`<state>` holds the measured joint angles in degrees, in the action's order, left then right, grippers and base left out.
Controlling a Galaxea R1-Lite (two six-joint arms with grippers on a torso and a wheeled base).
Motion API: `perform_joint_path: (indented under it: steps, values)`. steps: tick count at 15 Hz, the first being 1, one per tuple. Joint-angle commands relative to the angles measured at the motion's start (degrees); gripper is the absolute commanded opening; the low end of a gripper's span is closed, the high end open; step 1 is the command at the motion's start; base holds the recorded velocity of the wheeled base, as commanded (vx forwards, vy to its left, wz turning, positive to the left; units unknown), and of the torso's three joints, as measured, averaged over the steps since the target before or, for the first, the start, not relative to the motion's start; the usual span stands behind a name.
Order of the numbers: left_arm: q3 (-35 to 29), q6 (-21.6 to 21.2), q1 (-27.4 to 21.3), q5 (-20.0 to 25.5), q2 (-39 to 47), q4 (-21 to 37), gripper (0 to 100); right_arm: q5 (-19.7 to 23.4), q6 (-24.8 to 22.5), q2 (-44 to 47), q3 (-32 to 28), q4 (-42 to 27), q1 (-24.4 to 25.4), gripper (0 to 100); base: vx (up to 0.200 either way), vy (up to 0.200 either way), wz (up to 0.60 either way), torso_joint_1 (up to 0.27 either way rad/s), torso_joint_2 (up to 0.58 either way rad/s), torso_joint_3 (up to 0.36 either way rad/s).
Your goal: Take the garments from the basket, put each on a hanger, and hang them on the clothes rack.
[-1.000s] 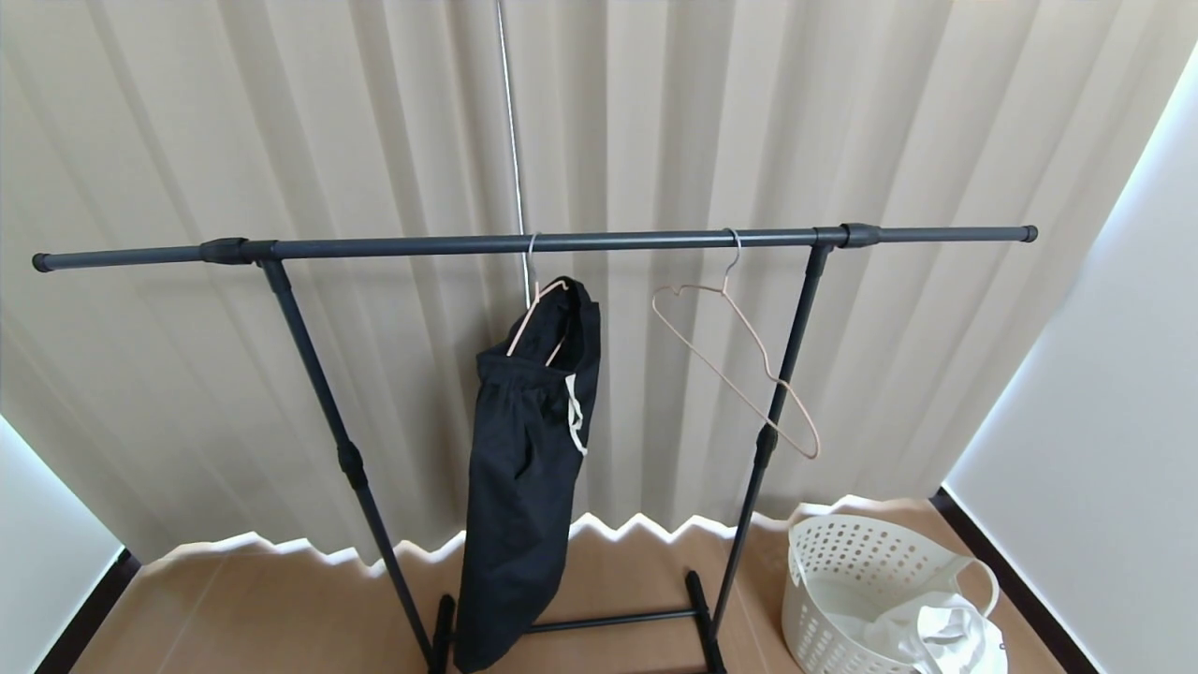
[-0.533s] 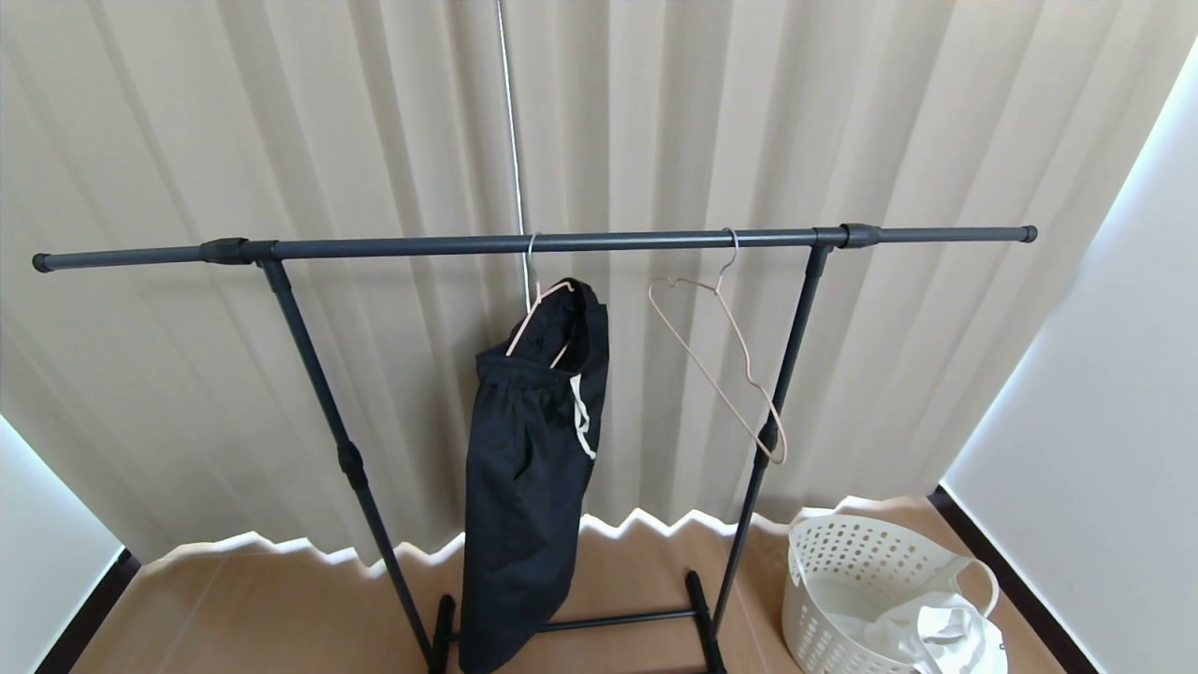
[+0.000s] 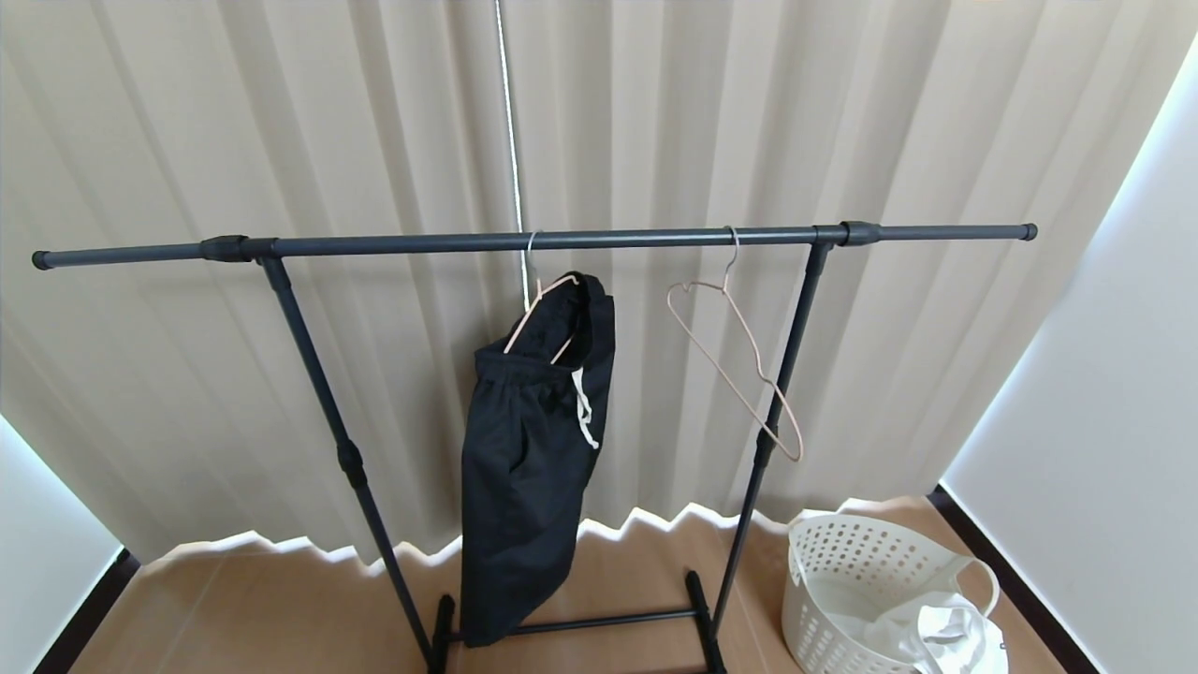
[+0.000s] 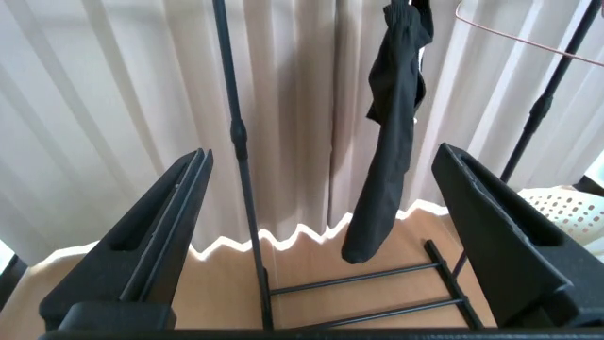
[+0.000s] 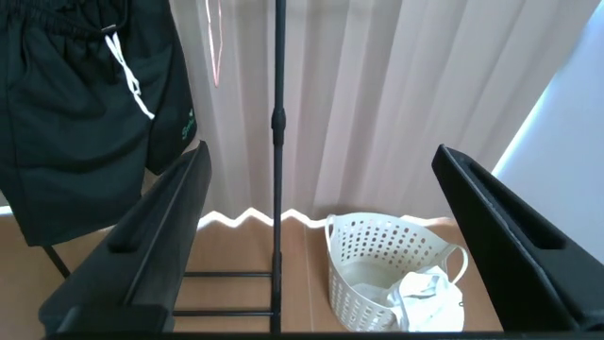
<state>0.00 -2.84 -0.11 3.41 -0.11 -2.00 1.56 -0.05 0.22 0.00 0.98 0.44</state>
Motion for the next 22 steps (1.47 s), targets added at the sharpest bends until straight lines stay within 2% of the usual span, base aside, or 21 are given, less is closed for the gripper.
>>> perform_joint_path:
  steps: [1, 13, 22]
  values:
    - [0.0, -0.06, 0.02, 0.01, 0.11, -0.02, 100, 0.02, 0.05, 0.13, 0.0, -0.01, 0.0, 100, 0.0, 0.0, 0.0, -0.119, 0.32, 0.163]
    - [0.0, 0.2, 0.02, 0.1, 0.11, -0.02, 100, 0.02, 0.4, 0.13, 0.0, -0.01, 0.0, 100, 0.0, 0.0, 0.0, -0.15, 0.37, 0.203]
    - [0.0, 0.2, 0.02, 0.1, 0.11, -0.02, 100, 0.02, 0.49, 0.13, 0.0, -0.01, 0.0, 100, 0.0, 0.0, 0.0, -0.202, 0.54, 0.326]
